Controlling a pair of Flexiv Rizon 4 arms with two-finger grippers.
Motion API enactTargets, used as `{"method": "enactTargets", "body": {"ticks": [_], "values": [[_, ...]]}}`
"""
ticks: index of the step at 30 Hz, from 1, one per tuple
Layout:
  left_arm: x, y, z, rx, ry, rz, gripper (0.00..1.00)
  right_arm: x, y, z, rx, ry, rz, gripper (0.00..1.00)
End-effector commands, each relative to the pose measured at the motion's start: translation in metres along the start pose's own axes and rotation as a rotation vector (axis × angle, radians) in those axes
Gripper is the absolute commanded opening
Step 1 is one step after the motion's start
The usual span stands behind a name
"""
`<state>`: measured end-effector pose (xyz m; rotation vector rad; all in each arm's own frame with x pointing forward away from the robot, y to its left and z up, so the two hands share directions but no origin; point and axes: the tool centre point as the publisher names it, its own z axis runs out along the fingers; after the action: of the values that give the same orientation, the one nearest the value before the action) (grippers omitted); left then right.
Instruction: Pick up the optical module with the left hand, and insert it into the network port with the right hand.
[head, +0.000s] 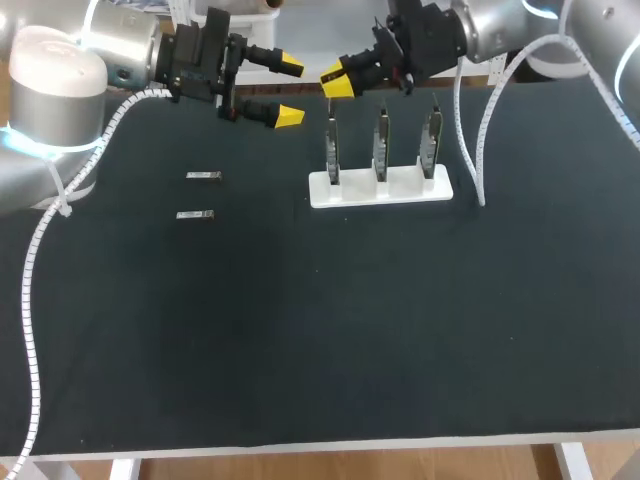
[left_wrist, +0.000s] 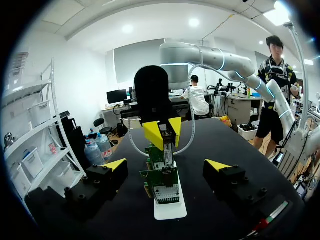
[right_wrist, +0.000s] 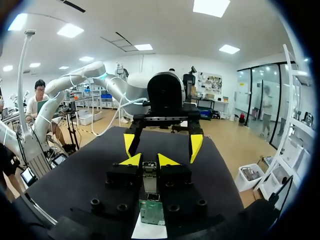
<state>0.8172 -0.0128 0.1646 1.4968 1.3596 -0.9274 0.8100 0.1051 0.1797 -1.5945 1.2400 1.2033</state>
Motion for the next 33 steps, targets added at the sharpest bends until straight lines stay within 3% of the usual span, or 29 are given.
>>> {"method": "enactTargets", "body": {"ticks": [1, 26, 33], "values": [[0.000, -0.001, 0.000, -0.005, -0.001, 0.003, 1.00, 0.001, -0.005, -0.002, -0.060, 0.001, -0.001, 0.00], [0.000, -0.001, 0.000, -0.005, -0.001, 0.003, 1.00, 0.011, -0.004, -0.003, -0.060, 0.004, 0.023, 0.00], [0.000, -0.001, 0.000, -0.005, -0.001, 0.003, 1.00, 0.001, -0.008, -0.004, -0.057, -0.004, -0.005, 0.00]]}}
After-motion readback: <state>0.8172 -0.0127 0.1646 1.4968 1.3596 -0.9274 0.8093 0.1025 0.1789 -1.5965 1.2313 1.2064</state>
